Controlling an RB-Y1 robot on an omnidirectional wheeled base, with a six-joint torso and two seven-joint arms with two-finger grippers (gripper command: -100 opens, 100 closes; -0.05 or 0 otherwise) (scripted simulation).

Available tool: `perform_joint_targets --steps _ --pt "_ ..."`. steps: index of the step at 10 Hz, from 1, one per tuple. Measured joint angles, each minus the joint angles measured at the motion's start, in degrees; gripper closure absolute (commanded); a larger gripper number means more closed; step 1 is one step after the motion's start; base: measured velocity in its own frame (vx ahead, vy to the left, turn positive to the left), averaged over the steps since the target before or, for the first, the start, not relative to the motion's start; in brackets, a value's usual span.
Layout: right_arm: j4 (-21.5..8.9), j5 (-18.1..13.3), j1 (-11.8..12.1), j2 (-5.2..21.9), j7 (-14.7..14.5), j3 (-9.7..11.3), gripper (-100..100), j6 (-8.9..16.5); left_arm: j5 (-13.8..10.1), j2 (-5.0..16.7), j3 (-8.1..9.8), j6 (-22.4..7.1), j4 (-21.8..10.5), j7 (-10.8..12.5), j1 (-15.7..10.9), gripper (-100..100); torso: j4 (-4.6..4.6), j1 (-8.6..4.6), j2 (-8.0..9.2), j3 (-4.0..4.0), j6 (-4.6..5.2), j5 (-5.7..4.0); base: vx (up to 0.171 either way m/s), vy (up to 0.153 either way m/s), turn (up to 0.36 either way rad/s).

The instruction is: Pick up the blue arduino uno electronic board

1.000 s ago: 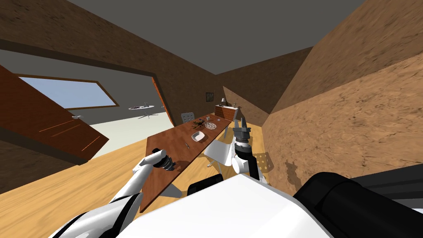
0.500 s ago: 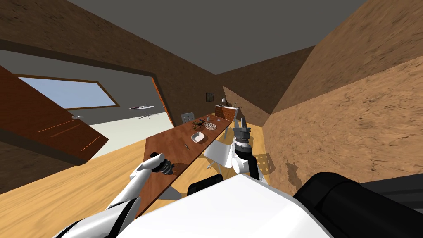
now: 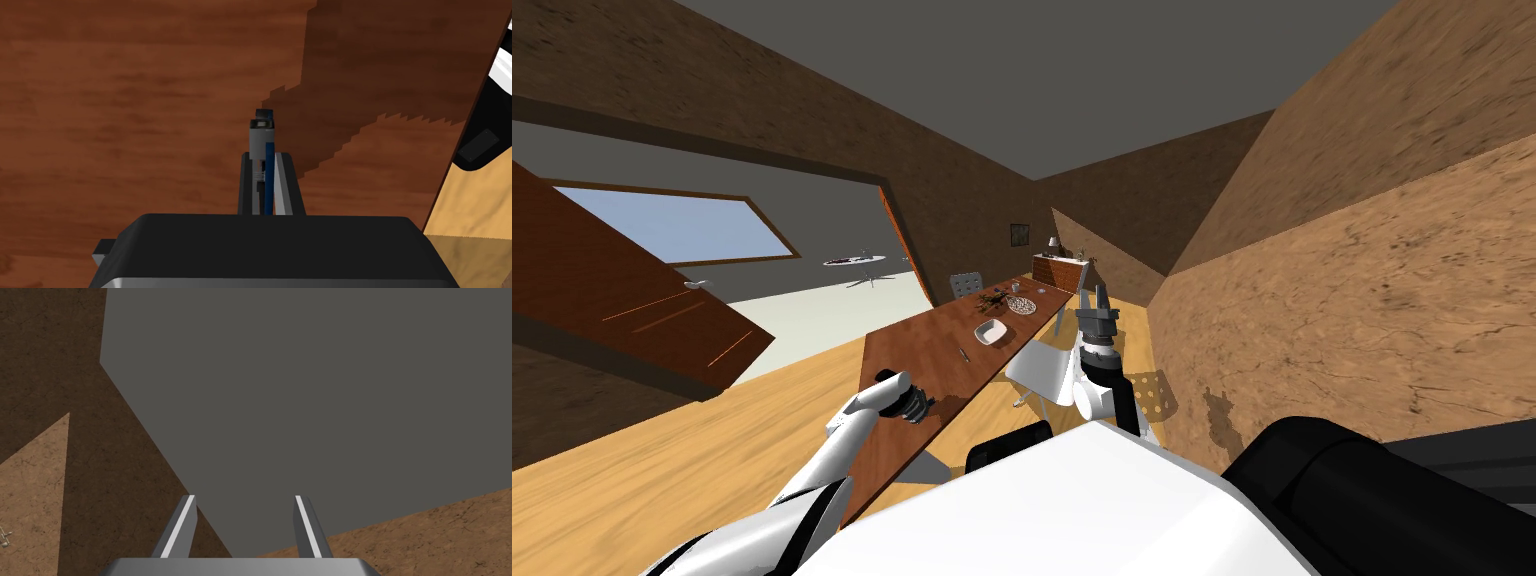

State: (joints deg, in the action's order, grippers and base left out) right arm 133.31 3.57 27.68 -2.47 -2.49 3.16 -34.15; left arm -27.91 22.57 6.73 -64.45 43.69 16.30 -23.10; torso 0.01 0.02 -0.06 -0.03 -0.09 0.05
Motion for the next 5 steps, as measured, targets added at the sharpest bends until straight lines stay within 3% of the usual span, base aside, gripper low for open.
perform_joint_targets --steps 1,2,4,5 --pt "0.00 0.00 0.00 0.00 0.00 0.00 0 0.00 -0.02 0.01 0.02 -0.03 0.00 0.03 -0.01 0 -0.01 -0.01 0.01 0.00 0.01 0.01 0.000 0.000 0.000" --pt "0.00 0.00 0.00 0.00 0.00 0.00 0 0.00 -0.02 0.02 0.03 -0.03 0.00 0.03 -0.01 100 -0.01 -0.01 0.01 0.00 0.02 0.01 -0.026 0.015 0.003" --pt "0.00 0.00 -0.01 0.00 0.00 0.00 0 0.00 0.35 0.33 -0.47 -2.43 1.87 2.22 -1.55 100 0.04 0.03 0.17 0.10 0.06 -0.02 -0.040 0.020 -0.017" --pt "0.00 0.00 0.00 0.00 0.00 0.00 0 0.00 0.34 0.39 -0.46 -2.69 1.99 2.46 -1.71 0 -0.01 0.02 0.12 0.06 0.04 0.01 0.000 0.000 0.000"
